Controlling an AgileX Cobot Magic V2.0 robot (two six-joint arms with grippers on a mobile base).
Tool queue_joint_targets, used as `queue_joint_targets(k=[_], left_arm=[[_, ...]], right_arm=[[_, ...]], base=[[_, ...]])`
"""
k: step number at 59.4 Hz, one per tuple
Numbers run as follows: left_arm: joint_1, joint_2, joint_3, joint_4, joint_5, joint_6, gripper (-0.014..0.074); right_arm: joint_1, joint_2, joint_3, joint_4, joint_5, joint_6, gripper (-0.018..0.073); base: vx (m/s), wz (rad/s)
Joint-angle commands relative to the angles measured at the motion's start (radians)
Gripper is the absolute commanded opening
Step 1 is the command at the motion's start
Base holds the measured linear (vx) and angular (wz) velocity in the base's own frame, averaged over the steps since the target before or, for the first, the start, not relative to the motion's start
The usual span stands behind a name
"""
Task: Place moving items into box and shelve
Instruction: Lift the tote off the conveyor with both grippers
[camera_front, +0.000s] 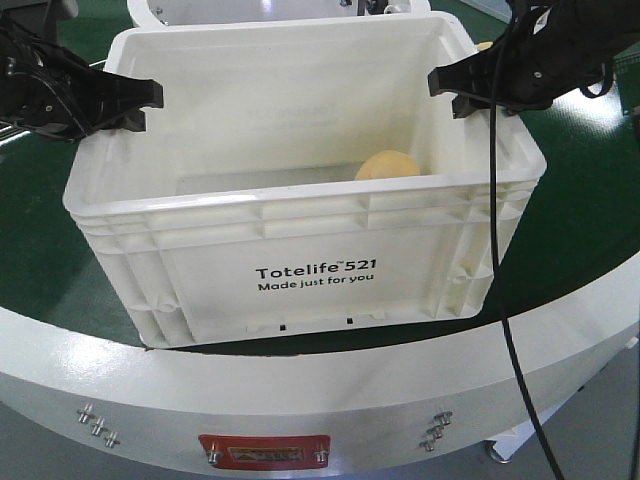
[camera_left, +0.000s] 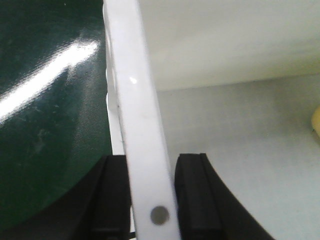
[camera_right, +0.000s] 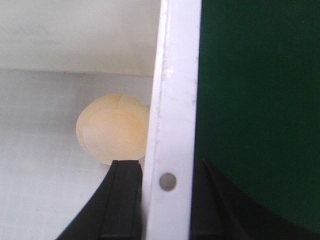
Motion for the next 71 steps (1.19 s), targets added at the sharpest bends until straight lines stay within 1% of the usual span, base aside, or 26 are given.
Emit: queue_joint_targets(k=[1, 12, 26, 32, 43, 71], left_arm=[[-0.013, -0.044, -0.081, -0.032, -0.063, 0.022, -0.0016], [-0.013, -0.044, -0.192, -0.033, -0.010, 0.022, -0.0016], [-0.013, -0.044, -0.273, -0.044, 0.051, 0.022, -0.0016], [-0.013, -0.049, -0.283, -0.066, 0.055, 0.022, -0.0016], [-0.013, -0.068, -0.290, -0.078, 0.052, 0.022, -0.0016], [-0.013, -0.110, -0.289, -0.077, 0.052, 0.022, -0.0016]], right_arm=[[-0.004, -0.091, -0.075, 0.011, -0.107, -0.016, -0.0015], [-0.004, -0.127, -0.109, 0.021, -0.098, -0.016, -0.0013], [-0.004, -0.149, -0.132, 0.087, -0.058, -0.057, -0.0013], [-0.004, -0.149, -0.132, 0.111, -0.050, -0.068, -0.0013], [-0.004, -0.152, -0.132, 0.120, -0.044, -0.068, -0.0013], [-0.004, -0.152, -0.132, 0.144, -0.020, -0.079, -0.0013]], base=[[0.00, 0.00], [0.00, 0.00], [0.00, 0.00], [0.00, 0.00], [0.00, 0.00], [0.00, 0.00]])
